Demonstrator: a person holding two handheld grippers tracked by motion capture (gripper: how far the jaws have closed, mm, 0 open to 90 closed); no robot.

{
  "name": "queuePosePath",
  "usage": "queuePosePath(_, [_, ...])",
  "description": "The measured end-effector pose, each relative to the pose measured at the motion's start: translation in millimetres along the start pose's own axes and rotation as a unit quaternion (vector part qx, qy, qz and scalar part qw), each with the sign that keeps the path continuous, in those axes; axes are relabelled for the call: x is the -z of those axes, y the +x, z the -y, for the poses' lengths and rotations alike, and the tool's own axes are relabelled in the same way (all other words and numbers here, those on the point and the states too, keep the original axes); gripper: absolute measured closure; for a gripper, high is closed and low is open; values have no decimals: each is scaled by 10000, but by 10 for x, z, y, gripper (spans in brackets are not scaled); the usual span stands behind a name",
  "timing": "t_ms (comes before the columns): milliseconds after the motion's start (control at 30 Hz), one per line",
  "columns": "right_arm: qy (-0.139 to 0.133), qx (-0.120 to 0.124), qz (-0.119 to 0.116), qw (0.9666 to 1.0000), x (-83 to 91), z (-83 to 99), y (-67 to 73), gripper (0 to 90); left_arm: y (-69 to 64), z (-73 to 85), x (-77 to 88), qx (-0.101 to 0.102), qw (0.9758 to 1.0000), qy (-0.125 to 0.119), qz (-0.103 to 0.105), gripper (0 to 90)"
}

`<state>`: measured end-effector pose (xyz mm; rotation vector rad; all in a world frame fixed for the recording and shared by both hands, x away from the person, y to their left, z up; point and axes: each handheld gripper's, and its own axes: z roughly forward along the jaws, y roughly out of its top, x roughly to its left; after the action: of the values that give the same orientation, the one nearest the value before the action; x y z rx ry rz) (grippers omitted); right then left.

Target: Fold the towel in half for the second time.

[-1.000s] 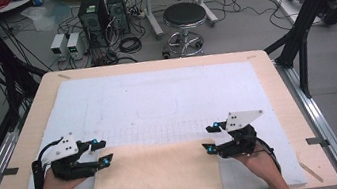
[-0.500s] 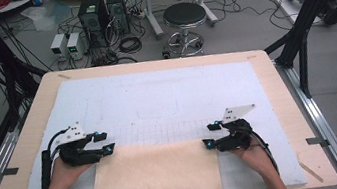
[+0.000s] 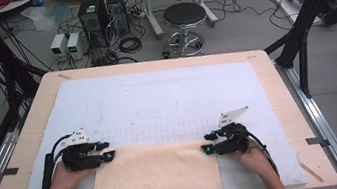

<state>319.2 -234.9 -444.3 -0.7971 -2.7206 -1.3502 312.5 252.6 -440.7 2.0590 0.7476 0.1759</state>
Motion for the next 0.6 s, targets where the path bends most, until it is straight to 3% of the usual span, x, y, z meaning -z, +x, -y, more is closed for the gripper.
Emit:
queuePosePath(133, [19, -90, -205, 9997, -6, 13, -22, 613, -4, 13, 1, 19, 9999, -14, 102, 620])
queuePosePath(333, [-17, 94, -334, 9994, 13, 26, 10, 759, -57, -2, 13, -200, 9998, 29, 70, 759])
queuePosePath(600, [-97, 326, -157, 9993, 72, -11, 66, 781, -88, -66, 79, -336, 9993, -107, -143, 787])
